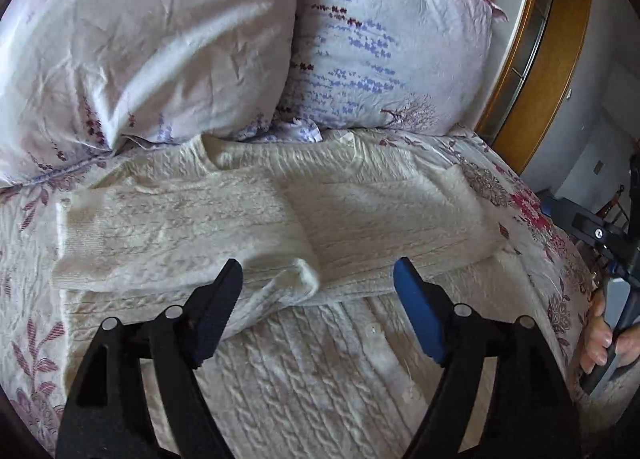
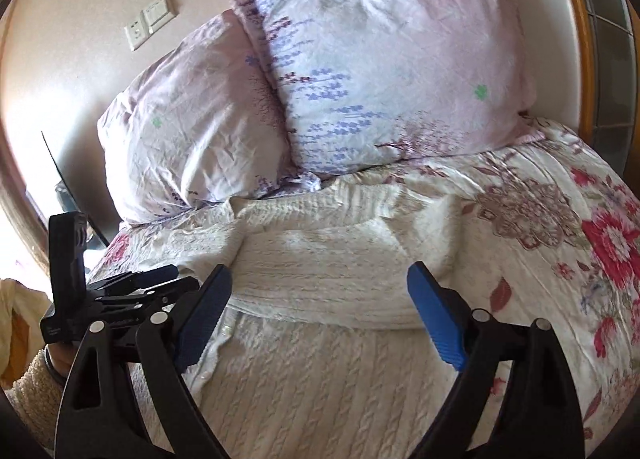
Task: Fold small clothes
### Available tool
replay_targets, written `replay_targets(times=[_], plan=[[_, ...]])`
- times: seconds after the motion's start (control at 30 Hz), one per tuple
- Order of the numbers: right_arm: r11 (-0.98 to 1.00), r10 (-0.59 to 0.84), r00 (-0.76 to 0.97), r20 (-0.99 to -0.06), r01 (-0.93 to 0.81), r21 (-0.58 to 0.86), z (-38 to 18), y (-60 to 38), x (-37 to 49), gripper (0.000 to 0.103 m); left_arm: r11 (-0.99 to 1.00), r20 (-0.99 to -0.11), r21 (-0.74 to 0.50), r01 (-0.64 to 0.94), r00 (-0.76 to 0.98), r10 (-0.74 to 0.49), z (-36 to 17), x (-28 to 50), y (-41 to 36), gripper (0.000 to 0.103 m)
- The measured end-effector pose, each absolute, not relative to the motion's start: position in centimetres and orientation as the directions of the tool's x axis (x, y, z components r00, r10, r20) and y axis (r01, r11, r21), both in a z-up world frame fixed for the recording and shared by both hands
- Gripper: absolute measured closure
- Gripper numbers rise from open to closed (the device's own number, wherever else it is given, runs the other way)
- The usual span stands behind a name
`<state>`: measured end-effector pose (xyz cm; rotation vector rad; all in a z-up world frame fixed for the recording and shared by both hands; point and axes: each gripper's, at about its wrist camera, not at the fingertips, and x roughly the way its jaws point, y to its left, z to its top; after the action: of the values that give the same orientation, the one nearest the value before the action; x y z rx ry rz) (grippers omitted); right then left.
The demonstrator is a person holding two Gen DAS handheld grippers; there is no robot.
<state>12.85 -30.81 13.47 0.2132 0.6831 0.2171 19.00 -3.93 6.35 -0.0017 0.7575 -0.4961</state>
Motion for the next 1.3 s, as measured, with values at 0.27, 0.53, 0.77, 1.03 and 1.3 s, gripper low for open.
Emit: replay_targets(times=[0.27, 0.53, 0.77, 1.03, 1.3], plan=[[0.858, 0.424, 0.579, -0.697, -0.502, 0.105, 12.7, -15.4, 19.8, 0.049, 0.980, -0.655, -0.089, 0.178, 0.731, -0.192, 5.9, 14.7, 4.3, 0.019], [0.726, 0.352, 0.511, -0.785, -0.678, -0.116, 8.4, -2.6, 21.9, 0.060, 0.992, -0.673, -0.100, 0.075, 0.730, -0.123, 5.0, 13.3, 8.8, 0.019], [0.652, 0.276, 0.516, -0.811, -0.720, -0.236, 5.5, 1.6, 22.2, 0.060, 0.995, -0.701, -0.070, 0.066, 0.707, -0.096, 4.3, 13.4, 9.7, 0.019], [0.784, 0.321, 0.572, -0.755, -0.607, -0.127, 6.8, -1.7, 23.8, 0.096, 1.000, -0.732, 0.008, 0.030, 0.681, -0.014, 2.9, 15.3, 9.9, 0.019], [0.941, 0.324, 0.758, -0.566, -0.198, 0.273, 12.9, -20.5, 22.6, 0.096, 0.999, -0.764, 0.019, 0.035, 0.645, -0.008, 2.8, 16.4, 10.0, 0.019]])
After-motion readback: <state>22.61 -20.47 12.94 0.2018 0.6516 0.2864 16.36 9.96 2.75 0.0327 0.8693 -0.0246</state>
